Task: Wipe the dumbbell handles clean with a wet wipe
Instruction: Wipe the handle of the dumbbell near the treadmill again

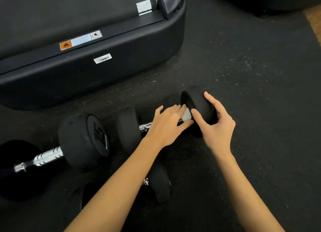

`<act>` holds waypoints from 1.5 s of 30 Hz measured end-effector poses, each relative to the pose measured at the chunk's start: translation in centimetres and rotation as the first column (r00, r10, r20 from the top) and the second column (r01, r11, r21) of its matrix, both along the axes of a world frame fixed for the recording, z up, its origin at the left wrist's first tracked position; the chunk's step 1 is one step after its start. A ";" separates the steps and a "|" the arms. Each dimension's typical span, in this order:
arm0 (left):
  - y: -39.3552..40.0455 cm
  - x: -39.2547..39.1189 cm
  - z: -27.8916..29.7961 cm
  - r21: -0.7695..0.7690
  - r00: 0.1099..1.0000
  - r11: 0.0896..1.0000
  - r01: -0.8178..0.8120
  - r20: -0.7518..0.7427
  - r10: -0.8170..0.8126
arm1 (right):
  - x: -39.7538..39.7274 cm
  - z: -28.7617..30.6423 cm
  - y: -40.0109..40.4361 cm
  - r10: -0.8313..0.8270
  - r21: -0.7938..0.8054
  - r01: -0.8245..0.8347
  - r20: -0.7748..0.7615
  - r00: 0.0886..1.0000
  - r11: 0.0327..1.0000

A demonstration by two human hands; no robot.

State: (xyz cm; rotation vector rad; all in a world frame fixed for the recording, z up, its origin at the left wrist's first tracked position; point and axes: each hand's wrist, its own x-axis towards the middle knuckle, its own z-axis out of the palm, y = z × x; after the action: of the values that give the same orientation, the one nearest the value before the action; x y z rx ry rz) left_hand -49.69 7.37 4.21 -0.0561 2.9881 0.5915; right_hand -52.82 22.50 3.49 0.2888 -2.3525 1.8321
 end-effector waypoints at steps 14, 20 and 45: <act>0.1 -0.9 -0.8 0.003 0.987 0.995 -0.097 -0.132 0.097 | -0.1 0.0 0.1 0.004 0.015 -0.004 -0.006 1.000 1.000; -0.5 0.5 -0.5 -0.002 0.983 0.998 -0.063 -0.171 0.062 | 0.1 -0.1 0.0 0.002 0.000 -0.002 -0.005 1.000 1.000; 0.4 -2.1 0.1 0.097 0.923 0.927 -0.363 -0.100 0.372 | 0.0 -0.1 0.0 0.017 0.010 -0.016 -0.003 1.000 1.000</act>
State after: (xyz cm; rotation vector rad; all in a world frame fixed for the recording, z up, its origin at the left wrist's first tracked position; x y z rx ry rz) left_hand -51.79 7.76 4.31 -0.6114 3.0815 0.7689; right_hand -52.80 22.55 3.43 0.3131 -2.3653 1.8257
